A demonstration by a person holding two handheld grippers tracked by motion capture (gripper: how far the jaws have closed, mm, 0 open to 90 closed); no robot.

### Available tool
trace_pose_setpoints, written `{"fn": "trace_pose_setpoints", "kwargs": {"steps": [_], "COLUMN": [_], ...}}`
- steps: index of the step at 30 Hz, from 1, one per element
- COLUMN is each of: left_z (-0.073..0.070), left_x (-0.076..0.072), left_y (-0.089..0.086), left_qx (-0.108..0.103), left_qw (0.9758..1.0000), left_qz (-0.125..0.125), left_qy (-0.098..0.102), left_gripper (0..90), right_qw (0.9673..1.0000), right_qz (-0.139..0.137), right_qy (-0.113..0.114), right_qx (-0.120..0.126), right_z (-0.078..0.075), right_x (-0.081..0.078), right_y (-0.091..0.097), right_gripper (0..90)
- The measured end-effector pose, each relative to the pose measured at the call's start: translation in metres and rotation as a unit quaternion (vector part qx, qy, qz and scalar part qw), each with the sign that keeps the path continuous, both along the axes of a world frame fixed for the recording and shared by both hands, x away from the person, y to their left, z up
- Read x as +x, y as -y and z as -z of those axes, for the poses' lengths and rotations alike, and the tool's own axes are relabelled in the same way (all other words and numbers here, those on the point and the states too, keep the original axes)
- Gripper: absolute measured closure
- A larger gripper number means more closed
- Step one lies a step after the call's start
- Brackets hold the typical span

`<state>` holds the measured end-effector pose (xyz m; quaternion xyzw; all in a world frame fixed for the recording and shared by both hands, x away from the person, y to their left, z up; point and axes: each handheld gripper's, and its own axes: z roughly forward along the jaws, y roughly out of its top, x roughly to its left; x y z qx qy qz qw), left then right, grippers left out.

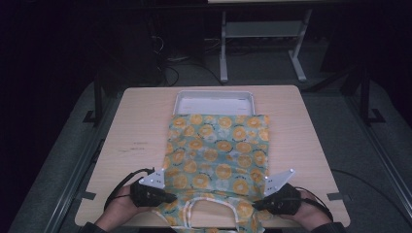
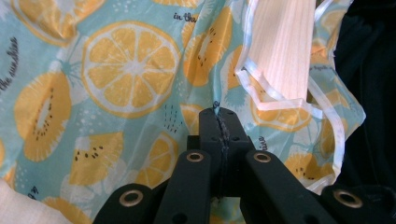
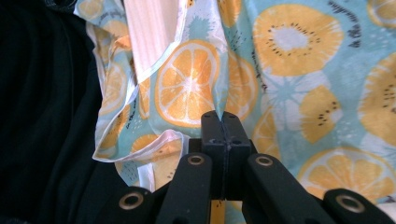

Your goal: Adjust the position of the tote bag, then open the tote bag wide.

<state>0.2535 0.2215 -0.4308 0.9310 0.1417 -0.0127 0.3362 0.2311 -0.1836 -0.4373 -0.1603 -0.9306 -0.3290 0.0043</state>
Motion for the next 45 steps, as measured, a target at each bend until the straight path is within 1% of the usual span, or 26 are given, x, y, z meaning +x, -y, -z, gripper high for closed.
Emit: {"fn": "trace_pose_setpoints", "kwargs": {"steps": [4, 7, 8, 11, 12, 14, 15, 17, 19, 20, 23, 26, 28, 29, 32, 33, 36, 37, 39, 42, 45], "left_z": [-0.004, -0.008, -0.009, -0.013, -0.014, -0.017, -0.018, -0.022, -0.026, -0.028, -0.033, -0.039, -0.043, -0.045, -0.05, -0.051, -0.054, -0.055, -0.056, -0.057, -0.059], "left_x": [0.0, 0.001, 0.001, 0.005, 0.006, 0.009, 0.01, 0.012, 0.014, 0.015, 0.019, 0.022, 0.024, 0.025, 0.032, 0.034, 0.044, 0.047, 0.053, 0.062, 0.071], "left_y": [0.001, 0.001, 0.001, 0.0, 0.0, -0.001, -0.002, -0.003, -0.005, -0.006, -0.008, -0.009, -0.009, -0.009, -0.008, -0.007, -0.006, -0.006, -0.006, -0.004, -0.002], "left_qx": [-0.009, -0.014, -0.018, -0.023, -0.026, -0.03, -0.034, -0.047, -0.052, -0.058, -0.065, -0.077, -0.088, -0.09, -0.098, -0.105, -0.108, -0.111, -0.117, -0.119, -0.12], "left_qw": [0.9999, 0.9999, 0.9998, 0.9997, 0.9996, 0.9995, 0.9993, 0.9988, 0.9985, 0.9981, 0.9975, 0.9964, 0.9953, 0.9951, 0.9938, 0.9929, 0.9915, 0.9909, 0.9898, 0.9892, 0.9886], "left_qz": [-0.003, -0.004, -0.01, -0.009, -0.011, -0.011, -0.012, -0.014, -0.014, -0.016, -0.019, -0.024, -0.027, -0.03, -0.034, -0.04, -0.054, -0.057, -0.065, -0.073, -0.079], "left_qy": [0.004, 0.006, 0.005, 0.01, 0.008, 0.008, 0.007, 0.007, 0.013, 0.012, 0.017, 0.024, 0.029, 0.031, 0.041, 0.04, 0.049, 0.048, 0.049, 0.047, 0.045], "left_gripper": [89.9, 89.9, 89.9, 89.9, 89.9, 89.9, 89.9, 89.9, 89.9, 89.9, 89.9, 89.9, 89.9, 89.9, 89.9, 89.9, 89.8, 89.8, 89.8, 89.8, 89.8], "right_qw": [1.0, 0.9999, 0.9999, 0.9997, 0.9997, 0.9996, 0.9996, 0.9995, 0.9995, 0.9994, 0.9992, 0.9987, 0.9982, 0.9981, 0.997, 0.9965, 0.995, 0.9941, 0.9931, 0.9914, 0.9901], "right_qz": [0.005, 0.011, 0.012, 0.016, 0.015, 0.019, 0.017, 0.02, 0.019, 0.02, 0.021, 0.025, 0.034, 0.033, 0.045, 0.047, 0.06, 0.067, 0.074, 0.086, 0.097], "right_qy": [0.002, -0.002, 0.0, 0.002, 0.004, 0.001, 0.007, 0.005, 0.01, 0.009, 0.017, 0.025, 0.025, 0.033, 0.042, 0.048, 0.059, 0.064, 0.067, 0.073, 0.075], "right_qx": [0.007, 0.009, 0.01, 0.016, 0.017, 0.021, 0.021, 0.024, 0.024, 0.026, 0.029, 0.036, 0.042, 0.04, 0.047, 0.048, 0.055, 0.057, 0.061, 0.065, 0.069], "right_z": [-0.003, -0.004, -0.005, -0.007, -0.008, -0.01, -0.01, -0.013, -0.015, -0.017, -0.02, -0.026, -0.03, -0.032, -0.039, -0.041, -0.048, -0.051, -0.055, -0.059, -0.061], "right_x": [0.002, 0.002, 0.003, 0.006, 0.007, 0.008, 0.01, 0.012, 0.014, 0.015, 0.019, 0.022, 0.024, 0.027, 0.033, 0.036, 0.047, 0.052, 0.058, 0.068, 0.077], "right_y": [0.002, 0.003, 0.004, 0.006, 0.006, 0.006, 0.007, 0.006, 0.006, 0.005, 0.006, 0.008, 0.009, 0.01, 0.011, 0.012, 0.014, 0.015, 0.016, 0.016, 0.017], "right_gripper": [89.9, 90.0, 90.0, 89.9, 90.0, 90.0, 90.0, 90.0, 90.0, 90.0, 90.0, 90.0, 90.0, 90.0, 89.9, 90.0, 89.9, 89.9, 90.0, 89.9, 90.0]}}
